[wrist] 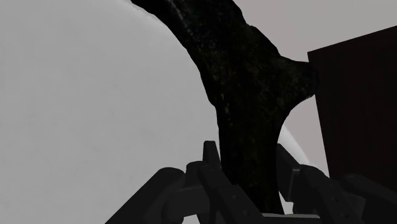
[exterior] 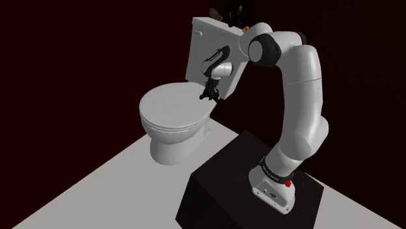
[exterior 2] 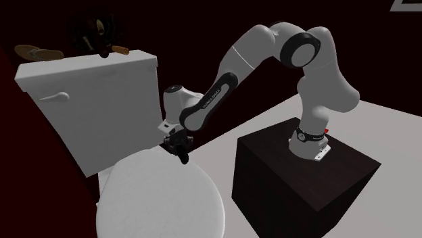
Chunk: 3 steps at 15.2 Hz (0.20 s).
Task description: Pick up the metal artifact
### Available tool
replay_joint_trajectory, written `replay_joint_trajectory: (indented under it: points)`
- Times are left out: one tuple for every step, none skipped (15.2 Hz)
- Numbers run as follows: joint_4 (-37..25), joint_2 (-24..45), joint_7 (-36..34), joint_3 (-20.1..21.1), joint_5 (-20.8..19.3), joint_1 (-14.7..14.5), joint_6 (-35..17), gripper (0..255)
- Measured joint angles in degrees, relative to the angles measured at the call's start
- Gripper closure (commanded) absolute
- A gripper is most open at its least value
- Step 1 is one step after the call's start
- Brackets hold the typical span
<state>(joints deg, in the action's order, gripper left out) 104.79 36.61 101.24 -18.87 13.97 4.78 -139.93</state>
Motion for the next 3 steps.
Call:
replay_joint_trajectory:
  points:
    - [0.0,-0.5,-0.1,-0.2,-0.2,-0.1,0.5,255]
    - [-0.3,-1.0,-0.2,-0.4,-0.4,-0.2,1.3,255]
    - [0.0,-1.5,-0.4,-0.5,-0.6,-0.4,1.5,255]
